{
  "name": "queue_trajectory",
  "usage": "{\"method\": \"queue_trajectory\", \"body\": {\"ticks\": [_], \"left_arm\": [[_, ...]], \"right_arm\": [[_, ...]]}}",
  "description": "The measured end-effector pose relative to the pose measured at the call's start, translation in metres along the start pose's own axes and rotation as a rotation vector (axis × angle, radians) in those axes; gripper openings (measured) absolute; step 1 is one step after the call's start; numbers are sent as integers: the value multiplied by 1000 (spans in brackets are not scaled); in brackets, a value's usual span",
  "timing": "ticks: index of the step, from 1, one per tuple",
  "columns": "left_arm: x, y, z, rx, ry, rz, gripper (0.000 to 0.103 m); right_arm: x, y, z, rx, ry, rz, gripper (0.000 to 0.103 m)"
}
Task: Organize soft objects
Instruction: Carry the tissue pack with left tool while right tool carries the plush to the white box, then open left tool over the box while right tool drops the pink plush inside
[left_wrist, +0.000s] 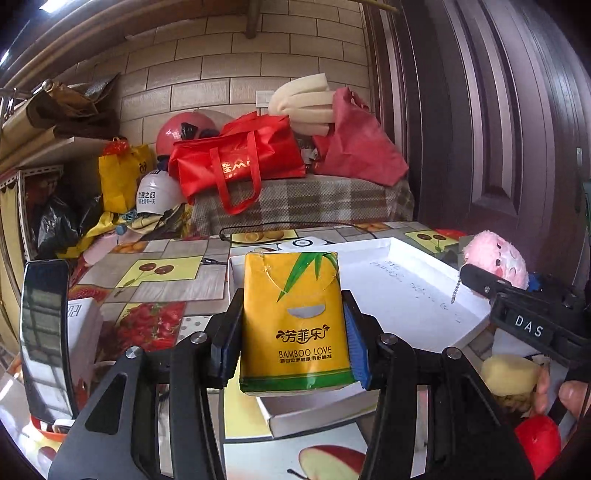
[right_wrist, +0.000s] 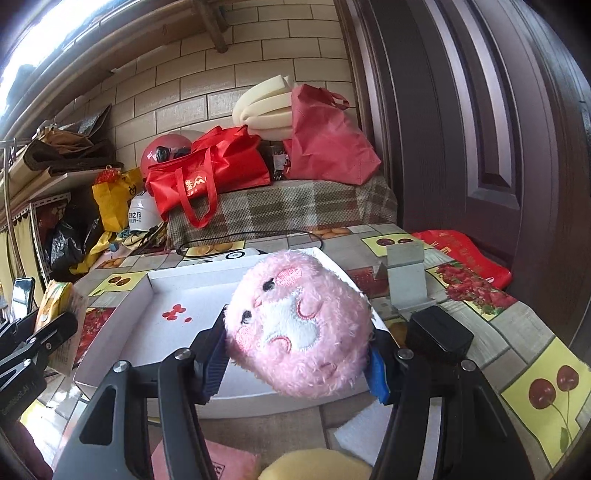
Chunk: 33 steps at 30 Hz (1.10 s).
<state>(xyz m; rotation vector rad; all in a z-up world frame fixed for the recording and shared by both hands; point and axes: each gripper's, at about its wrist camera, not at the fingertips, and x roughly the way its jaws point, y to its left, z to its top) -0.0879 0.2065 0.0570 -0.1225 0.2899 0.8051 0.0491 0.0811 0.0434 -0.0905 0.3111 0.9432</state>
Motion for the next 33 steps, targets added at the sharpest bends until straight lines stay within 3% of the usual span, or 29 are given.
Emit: {"method": "queue_trajectory", "body": {"ticks": [8,9,11,12,13,16,21,23,33], "left_arm": [[49,4,7,-49,136,89,52],[52,5,7,-55,150,102,57],[51,7,5,-71,153,122,84],[50,7,4,-75,146,132,103],[47,6,3,-74,136,137,103],[42,1,2,-53,109,141,103],[37,5,3,-71,81,133,103],[37,9,3,-88,84,131,103],[33,17,3,-131,74,120,103]], "right_arm": [[38,10,2,-4,133,29,63],[43,9,2,0,153,33,64],[50,7,0,13,197,28,68],[53,5,-1,21,215,26,72],[53,4,-2,28,219,22,86],[48,4,-1,24,204,10,95],[44,14,2,-30,176,-35,95],[42,18,2,-52,159,-52,103],[28,19,3,-75,64,-77,103]]}}
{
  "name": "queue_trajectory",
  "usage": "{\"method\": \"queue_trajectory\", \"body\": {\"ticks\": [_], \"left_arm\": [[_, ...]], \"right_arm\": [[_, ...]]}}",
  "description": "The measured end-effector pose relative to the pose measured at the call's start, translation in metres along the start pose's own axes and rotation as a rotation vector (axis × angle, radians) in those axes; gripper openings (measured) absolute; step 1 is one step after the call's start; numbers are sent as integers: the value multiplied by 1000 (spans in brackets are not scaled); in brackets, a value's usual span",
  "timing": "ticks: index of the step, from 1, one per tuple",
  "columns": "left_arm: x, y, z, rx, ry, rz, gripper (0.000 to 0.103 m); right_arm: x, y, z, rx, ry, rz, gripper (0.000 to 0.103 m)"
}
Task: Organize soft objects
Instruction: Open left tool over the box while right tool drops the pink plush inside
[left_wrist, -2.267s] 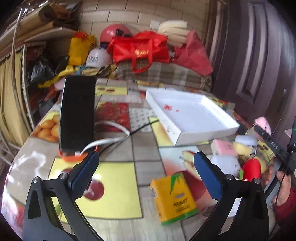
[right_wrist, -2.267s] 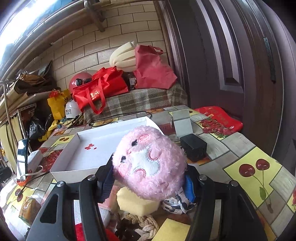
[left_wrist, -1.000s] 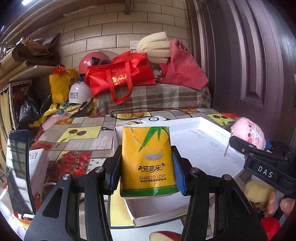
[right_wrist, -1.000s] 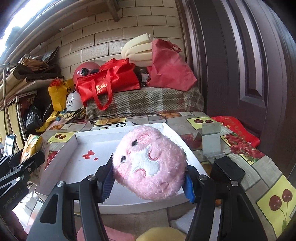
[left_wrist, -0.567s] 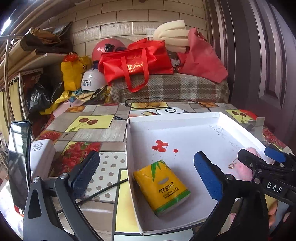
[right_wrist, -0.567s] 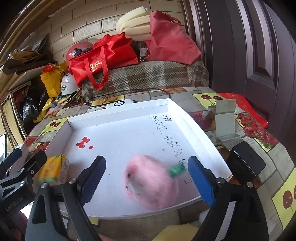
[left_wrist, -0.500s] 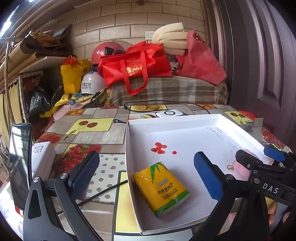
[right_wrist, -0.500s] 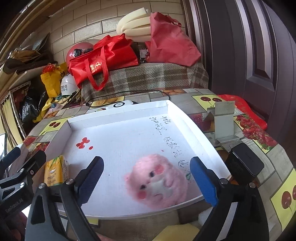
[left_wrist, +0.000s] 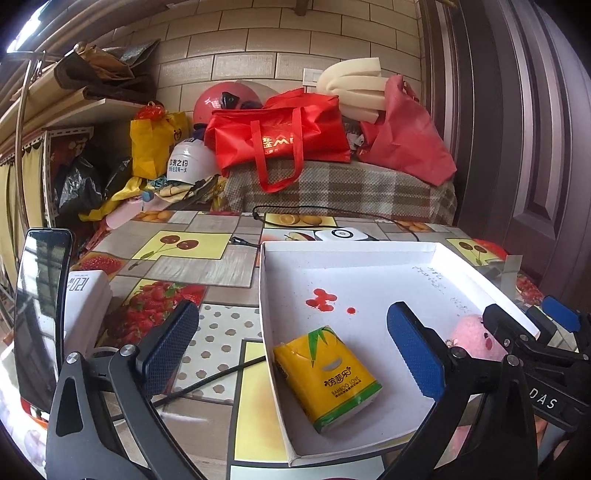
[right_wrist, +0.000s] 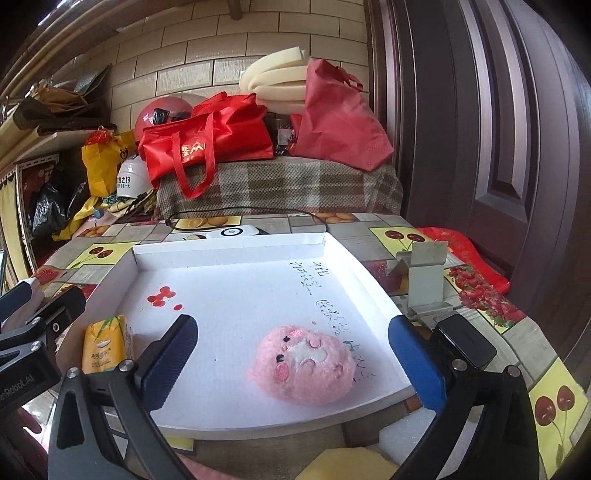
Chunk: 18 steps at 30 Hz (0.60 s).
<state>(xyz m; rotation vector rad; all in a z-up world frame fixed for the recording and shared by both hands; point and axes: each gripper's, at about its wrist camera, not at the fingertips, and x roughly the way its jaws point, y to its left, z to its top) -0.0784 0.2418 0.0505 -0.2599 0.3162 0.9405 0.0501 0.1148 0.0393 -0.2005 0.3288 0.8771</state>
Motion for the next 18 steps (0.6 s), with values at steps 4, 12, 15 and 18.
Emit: {"method": "queue_trajectory", "body": {"ticks": [4,12,15,18], "left_arm": [[-3,7,-1,-14,11,-8,103],[-12,17,-6,-20,31,-9,103],[-22,19,-11,9,42,-28,103],[-36,32,-17,15,72,-59,103]], "right_arm": [[-7,0,0,1,-44,-14,103],[-16,-2,-3,16,-66,-36,103],[-22,-4,-7,17,-60,-37,103],[-31,-14,-12,41,-43,-35,103]]}}
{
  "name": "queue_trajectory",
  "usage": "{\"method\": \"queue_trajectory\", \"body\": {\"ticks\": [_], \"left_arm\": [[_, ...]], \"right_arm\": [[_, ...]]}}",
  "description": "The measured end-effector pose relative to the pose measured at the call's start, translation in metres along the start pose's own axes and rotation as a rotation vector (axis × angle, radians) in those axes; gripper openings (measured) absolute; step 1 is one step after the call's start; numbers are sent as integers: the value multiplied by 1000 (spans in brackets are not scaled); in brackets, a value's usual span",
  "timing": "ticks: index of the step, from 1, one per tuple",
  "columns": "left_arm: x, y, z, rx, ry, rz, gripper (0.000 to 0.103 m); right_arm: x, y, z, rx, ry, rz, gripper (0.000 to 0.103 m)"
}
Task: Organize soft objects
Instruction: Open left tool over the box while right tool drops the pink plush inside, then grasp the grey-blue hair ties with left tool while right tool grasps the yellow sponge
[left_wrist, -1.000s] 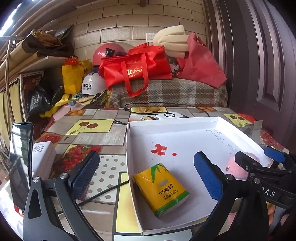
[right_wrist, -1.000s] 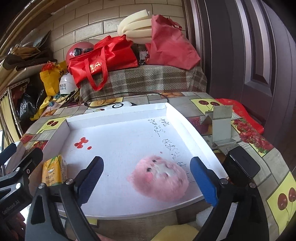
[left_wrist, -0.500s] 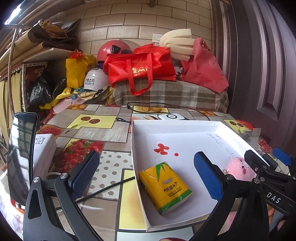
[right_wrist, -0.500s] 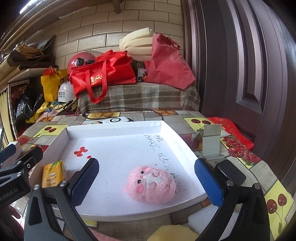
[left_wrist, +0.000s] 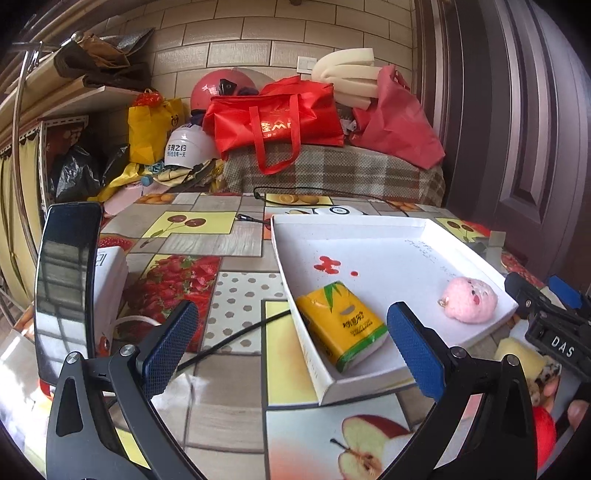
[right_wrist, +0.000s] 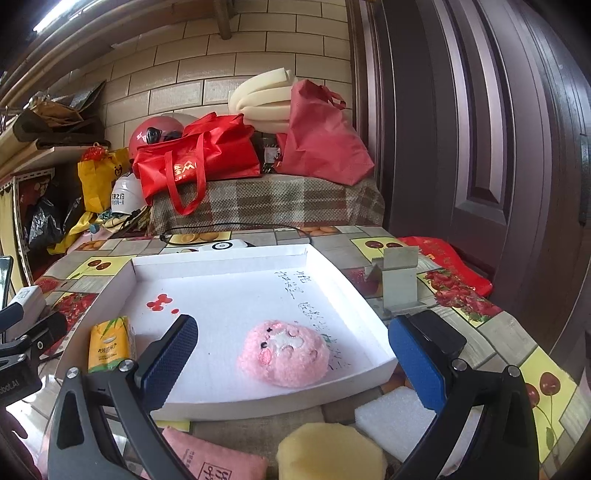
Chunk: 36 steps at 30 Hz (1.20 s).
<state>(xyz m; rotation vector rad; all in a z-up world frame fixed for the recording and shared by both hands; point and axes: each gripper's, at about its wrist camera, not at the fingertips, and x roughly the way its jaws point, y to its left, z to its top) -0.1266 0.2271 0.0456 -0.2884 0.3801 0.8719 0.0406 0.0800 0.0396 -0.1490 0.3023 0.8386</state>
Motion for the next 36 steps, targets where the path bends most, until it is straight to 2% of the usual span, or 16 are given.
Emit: {"method": "queue_trajectory", "body": {"ticks": [6,12,17,21,24,29,31,33,35,36], "left_arm": [[-30,34,-17,-22,54,-24,103],[-54,40,-38,78,153,-71,103],[-84,24,-62,220,218,-183,103],[-103,19,-74,265,273,-286,103],[-107,11,-79,296,327,-329,103],[-113,-5,-90,374,391,-363,103],[-112,-12,-95,407,416,-369,94],[-110,-18,-100,439,444,-376,92],[-105,-22,-102,457,471,-387,85],[-103,-23,-102,453,481,-398,84]], "right_arm": [[-25,-25,-11,38,8,-3,103],[-48,-38,-24,-8,75,18,103],[-64,-65,-38,9,158,29,103],[-71,-91,-48,37,251,33,103],[-73,-102,-53,51,312,60,103],[-75,-85,-56,-35,335,95,103],[-73,-71,-58,-104,354,105,103],[-68,-63,-61,-150,381,111,102],[-61,-56,-65,-189,420,116,94],[-57,-53,-67,-203,444,119,93]]}}
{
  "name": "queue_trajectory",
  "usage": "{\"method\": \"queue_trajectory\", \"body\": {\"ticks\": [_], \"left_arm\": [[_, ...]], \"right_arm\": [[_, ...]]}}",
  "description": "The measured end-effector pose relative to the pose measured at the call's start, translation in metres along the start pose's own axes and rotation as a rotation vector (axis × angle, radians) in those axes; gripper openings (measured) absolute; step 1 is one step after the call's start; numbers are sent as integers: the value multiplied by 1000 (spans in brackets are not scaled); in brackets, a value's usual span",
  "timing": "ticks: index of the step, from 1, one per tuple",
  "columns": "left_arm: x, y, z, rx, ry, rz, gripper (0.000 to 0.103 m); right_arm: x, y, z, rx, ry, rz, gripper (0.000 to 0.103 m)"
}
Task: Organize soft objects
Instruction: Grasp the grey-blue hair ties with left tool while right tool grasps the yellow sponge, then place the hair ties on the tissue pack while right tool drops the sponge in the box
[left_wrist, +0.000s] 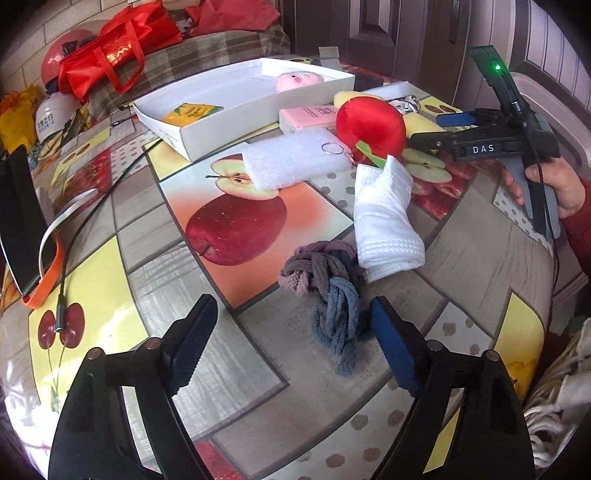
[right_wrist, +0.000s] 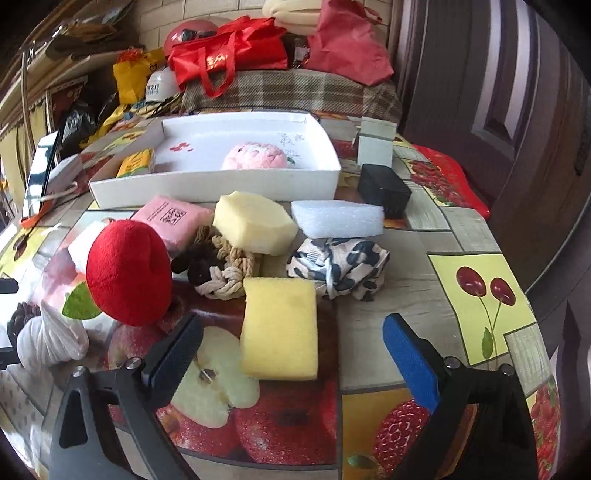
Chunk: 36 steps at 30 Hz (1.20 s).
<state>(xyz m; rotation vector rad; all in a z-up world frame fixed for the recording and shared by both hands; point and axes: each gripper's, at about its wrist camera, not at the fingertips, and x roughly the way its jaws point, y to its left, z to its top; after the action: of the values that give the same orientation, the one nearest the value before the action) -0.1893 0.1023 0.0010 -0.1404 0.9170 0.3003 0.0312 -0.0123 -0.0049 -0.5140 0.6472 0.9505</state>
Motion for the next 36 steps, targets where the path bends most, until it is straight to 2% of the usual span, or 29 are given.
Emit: {"method": "queue_trajectory", "body": {"ticks": [1,2,3,6,7,8,9,11,15,17,21,24,29,36], "left_arm": [[2,1,2,-6,-1,-10,84],[5,2,4,-12,5,-19,84],[8,3,6,-15,9,-30,84],[13,1,10,-2,9,-11,82],[12,-1,10,8,1,-9,69],[9,-2,10,16,-12,-17,57],[6,-3,9,16,-20,-19,35],[2,1,6,-5,-26,-14,27],[-21,20,2,-110,-140,27,26],[-35,30,-1,-162,-231,91,26],[-46,36,9,-190,-404,192,26],[-32,33,31,-186,-447,218,26],[-4,29,74,-140,-497,278,26],[21,48,117,-185,-555,350,27]], "right_arm": [[5,2,0,-11,26,8,89],[10,3,-1,-20,52,16,77],[14,4,-1,-25,71,24,70],[12,4,1,-26,58,46,55],[9,6,1,-35,47,47,39],[7,7,1,-42,36,42,39],[4,8,1,-48,25,48,39],[-5,8,0,-51,-21,53,39],[-37,-1,-3,-1,-184,52,38],[-51,-10,-7,46,-258,45,39],[-64,-25,-10,139,-362,1,39],[-57,-23,0,152,-389,-24,39],[-34,-10,21,141,-400,-12,39],[-8,16,52,99,-423,37,40]]}}
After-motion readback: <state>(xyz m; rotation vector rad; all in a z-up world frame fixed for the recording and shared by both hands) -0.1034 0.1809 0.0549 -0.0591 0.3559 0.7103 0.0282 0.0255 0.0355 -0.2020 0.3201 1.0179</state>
